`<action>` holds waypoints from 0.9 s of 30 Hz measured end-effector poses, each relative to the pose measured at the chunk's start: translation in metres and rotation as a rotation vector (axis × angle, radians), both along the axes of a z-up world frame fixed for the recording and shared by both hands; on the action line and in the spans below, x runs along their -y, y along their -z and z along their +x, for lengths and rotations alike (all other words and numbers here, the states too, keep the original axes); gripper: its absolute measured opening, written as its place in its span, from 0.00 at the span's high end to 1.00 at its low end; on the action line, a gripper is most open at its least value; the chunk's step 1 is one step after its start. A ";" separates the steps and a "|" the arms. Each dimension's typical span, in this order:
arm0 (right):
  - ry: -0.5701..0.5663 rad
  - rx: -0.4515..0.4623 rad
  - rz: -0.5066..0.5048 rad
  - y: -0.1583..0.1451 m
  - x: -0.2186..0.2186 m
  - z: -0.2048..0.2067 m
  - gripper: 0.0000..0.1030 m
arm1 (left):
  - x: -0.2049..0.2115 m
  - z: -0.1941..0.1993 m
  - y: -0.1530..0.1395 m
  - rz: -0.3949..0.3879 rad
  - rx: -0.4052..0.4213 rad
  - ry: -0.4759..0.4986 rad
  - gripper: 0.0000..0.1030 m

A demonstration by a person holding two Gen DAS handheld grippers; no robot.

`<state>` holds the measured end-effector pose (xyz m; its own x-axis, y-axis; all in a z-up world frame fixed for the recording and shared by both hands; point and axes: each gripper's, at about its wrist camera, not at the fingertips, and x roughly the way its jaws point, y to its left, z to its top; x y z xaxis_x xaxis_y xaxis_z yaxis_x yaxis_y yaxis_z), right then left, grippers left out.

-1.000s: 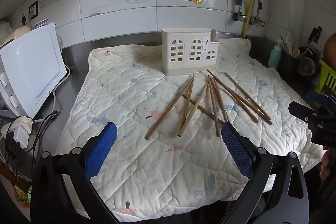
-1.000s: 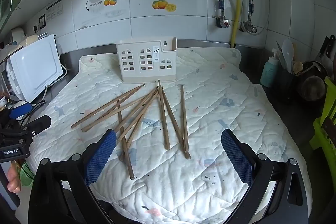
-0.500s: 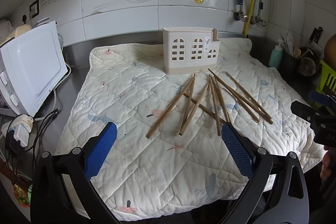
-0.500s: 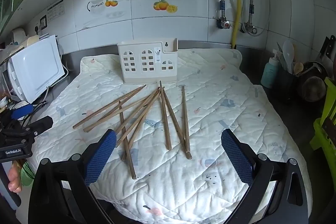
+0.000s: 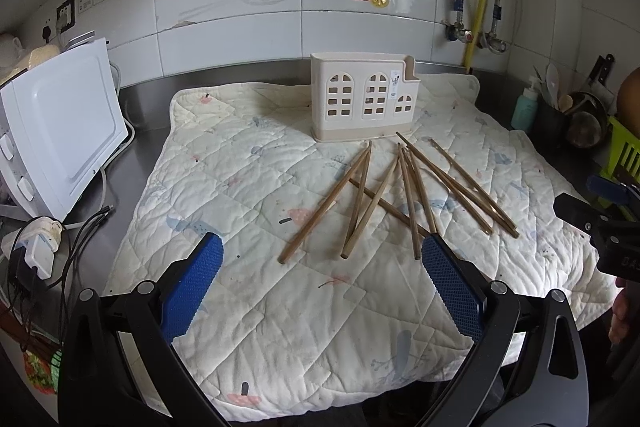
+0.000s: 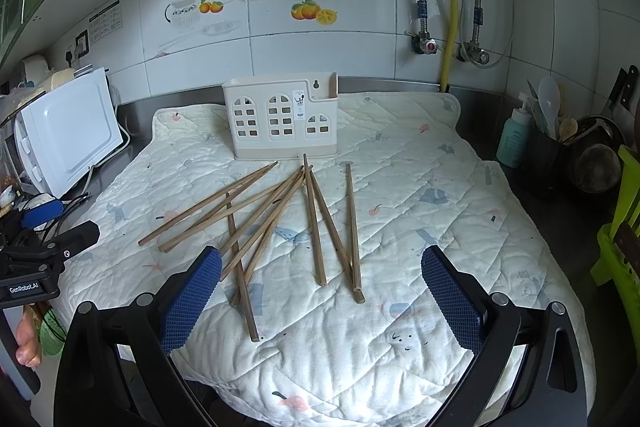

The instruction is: Organize utensils

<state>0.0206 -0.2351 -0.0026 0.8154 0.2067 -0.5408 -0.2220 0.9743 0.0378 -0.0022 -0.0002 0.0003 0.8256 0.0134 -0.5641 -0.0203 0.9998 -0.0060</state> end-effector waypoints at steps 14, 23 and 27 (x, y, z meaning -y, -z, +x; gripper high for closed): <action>-0.003 -0.002 -0.002 0.000 0.000 0.001 0.06 | 0.001 -0.001 -0.001 0.007 0.013 0.001 0.05; -0.003 -0.001 0.001 0.000 -0.001 0.000 0.06 | 0.001 -0.001 -0.001 -0.003 0.011 -0.004 0.05; -0.003 -0.002 -0.001 0.000 -0.001 0.000 0.06 | 0.000 -0.001 0.000 -0.006 0.011 -0.005 0.05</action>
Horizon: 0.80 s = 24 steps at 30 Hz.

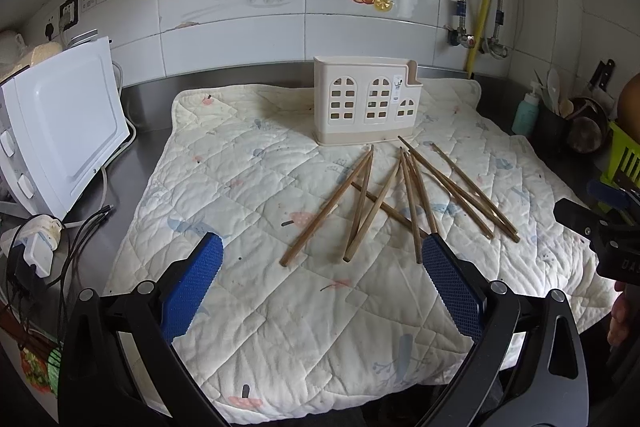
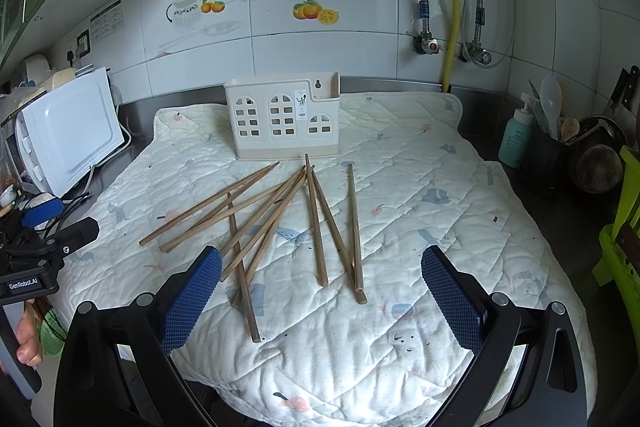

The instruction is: Organize utensils

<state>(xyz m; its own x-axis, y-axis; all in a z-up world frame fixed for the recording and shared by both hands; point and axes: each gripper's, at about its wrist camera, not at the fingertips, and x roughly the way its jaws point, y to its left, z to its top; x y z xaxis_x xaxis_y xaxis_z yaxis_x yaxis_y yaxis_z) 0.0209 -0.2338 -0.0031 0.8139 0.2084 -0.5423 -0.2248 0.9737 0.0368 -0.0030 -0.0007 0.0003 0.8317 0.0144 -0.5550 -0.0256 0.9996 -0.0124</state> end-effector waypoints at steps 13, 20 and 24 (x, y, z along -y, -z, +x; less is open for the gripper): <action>0.003 -0.011 0.000 0.007 0.003 0.006 0.06 | -0.007 0.006 0.008 -0.018 -0.010 -0.008 0.05; 0.009 -0.018 0.002 0.013 0.007 0.011 0.06 | -0.015 0.011 0.021 -0.003 -0.029 0.002 0.06; 0.011 -0.027 0.008 0.019 0.010 0.015 0.06 | -0.016 0.012 0.028 0.026 -0.026 0.024 0.06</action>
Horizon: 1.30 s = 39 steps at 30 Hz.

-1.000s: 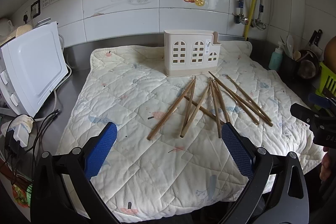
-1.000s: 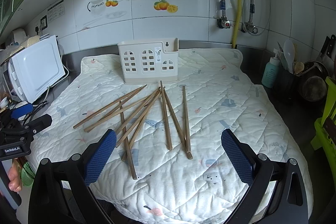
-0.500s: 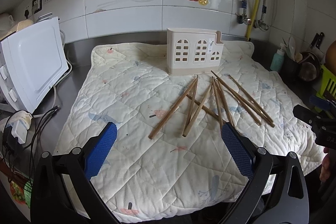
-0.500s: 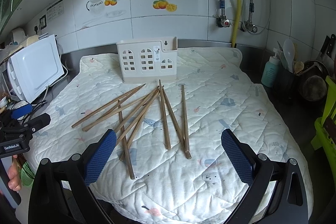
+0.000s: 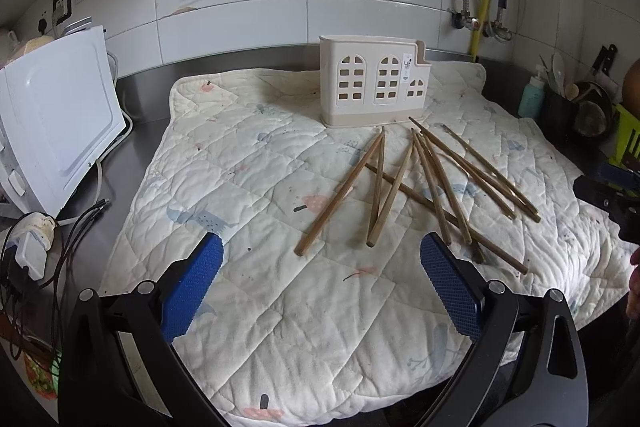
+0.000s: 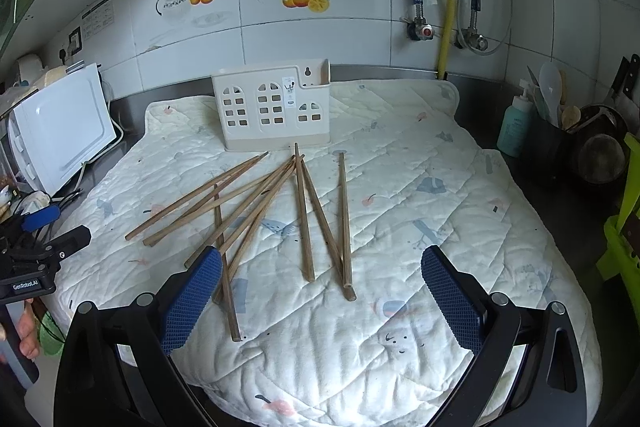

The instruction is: Organize utensils

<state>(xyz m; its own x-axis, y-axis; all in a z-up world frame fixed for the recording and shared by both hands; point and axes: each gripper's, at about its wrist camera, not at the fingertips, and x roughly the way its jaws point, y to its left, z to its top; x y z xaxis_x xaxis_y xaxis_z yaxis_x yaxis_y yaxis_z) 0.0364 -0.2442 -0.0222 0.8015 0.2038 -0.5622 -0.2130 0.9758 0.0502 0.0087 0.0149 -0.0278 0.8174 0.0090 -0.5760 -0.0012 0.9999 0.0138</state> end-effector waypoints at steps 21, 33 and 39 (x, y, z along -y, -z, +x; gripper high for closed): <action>0.000 -0.045 0.007 0.017 0.003 0.020 0.06 | -0.001 0.039 0.031 0.005 -0.062 0.072 0.28; 0.006 -0.060 -0.001 0.028 0.012 0.036 0.10 | -0.030 0.079 0.054 -0.091 -0.128 0.098 0.64; 0.005 -0.096 0.023 0.038 0.021 0.049 0.27 | -0.026 0.094 0.063 -0.094 -0.177 0.146 0.73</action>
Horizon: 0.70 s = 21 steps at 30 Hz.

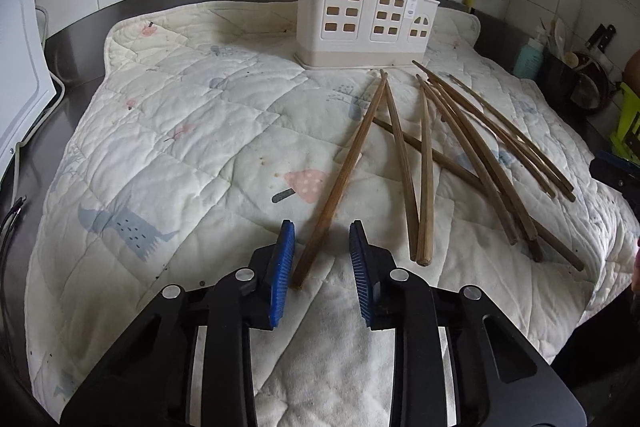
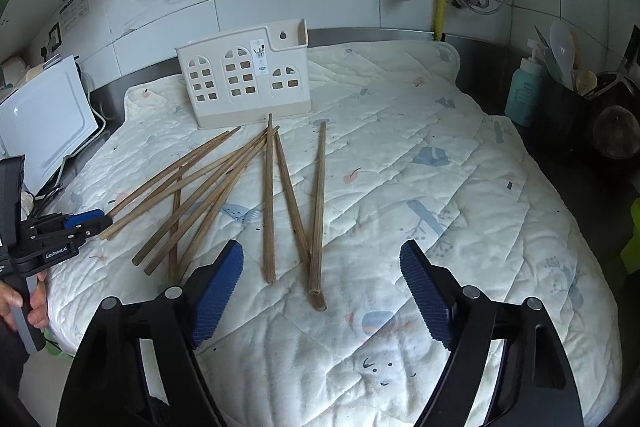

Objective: Organize utensils
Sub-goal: 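Lower the left gripper onto a wooden chopstick and close while the right gripper grasps another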

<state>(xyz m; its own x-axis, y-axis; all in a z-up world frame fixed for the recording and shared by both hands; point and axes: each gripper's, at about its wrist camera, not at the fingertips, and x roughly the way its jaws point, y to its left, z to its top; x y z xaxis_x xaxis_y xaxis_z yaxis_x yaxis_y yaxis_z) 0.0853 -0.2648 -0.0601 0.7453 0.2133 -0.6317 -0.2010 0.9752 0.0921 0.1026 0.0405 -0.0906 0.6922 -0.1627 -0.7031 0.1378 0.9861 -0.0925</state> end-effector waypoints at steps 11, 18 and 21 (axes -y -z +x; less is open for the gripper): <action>-0.039 -0.038 0.024 0.013 -0.006 0.016 0.44 | 0.008 0.017 0.000 0.042 -0.051 0.030 0.76; -0.034 -0.048 0.046 0.017 -0.002 0.017 0.55 | 0.013 0.015 0.000 0.061 -0.040 0.040 0.82; -0.034 -0.053 0.052 0.018 -0.001 0.018 0.59 | 0.012 0.015 0.000 0.054 -0.041 0.022 0.85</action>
<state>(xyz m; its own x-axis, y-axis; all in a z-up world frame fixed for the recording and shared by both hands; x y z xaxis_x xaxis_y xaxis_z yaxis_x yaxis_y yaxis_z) 0.1036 -0.2641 -0.0781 0.7026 0.2718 -0.6576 -0.2276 0.9615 0.1541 0.1179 0.0284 -0.0903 0.6597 -0.1385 -0.7387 0.1566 0.9866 -0.0452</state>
